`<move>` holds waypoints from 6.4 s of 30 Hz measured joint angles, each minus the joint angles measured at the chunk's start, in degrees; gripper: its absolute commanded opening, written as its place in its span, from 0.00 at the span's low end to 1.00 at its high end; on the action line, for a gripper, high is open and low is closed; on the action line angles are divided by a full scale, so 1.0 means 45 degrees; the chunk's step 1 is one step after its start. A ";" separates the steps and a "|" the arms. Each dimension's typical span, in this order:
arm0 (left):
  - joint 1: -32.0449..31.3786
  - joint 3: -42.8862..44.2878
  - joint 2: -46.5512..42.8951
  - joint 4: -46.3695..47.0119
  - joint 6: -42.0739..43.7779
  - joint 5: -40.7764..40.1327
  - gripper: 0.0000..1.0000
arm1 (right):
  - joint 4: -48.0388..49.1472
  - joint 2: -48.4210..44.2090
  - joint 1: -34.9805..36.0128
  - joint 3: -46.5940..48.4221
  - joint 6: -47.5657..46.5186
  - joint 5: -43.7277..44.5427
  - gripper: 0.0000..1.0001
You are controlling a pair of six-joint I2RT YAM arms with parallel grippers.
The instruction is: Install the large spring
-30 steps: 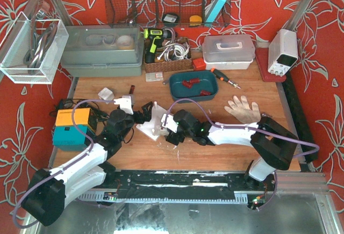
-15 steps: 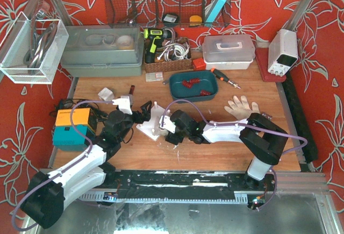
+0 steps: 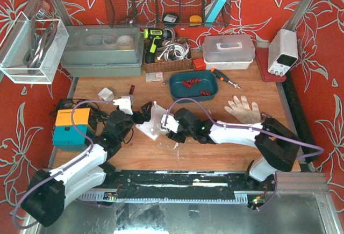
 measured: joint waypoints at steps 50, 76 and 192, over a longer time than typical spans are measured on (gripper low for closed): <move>-0.0486 -0.0282 -0.0039 0.1617 0.0729 0.2793 1.00 | -1.0166 -0.6596 -0.7985 -0.3706 1.8744 0.5421 0.94; -0.0835 0.0010 0.0631 0.0840 0.0505 0.1753 1.00 | -0.5430 -0.6489 -0.7912 -0.1137 0.9976 0.1268 0.85; -0.0879 0.0199 0.0831 0.0860 0.0432 0.1574 1.00 | -0.7388 0.9262 -0.6844 1.2988 0.1292 0.1851 0.40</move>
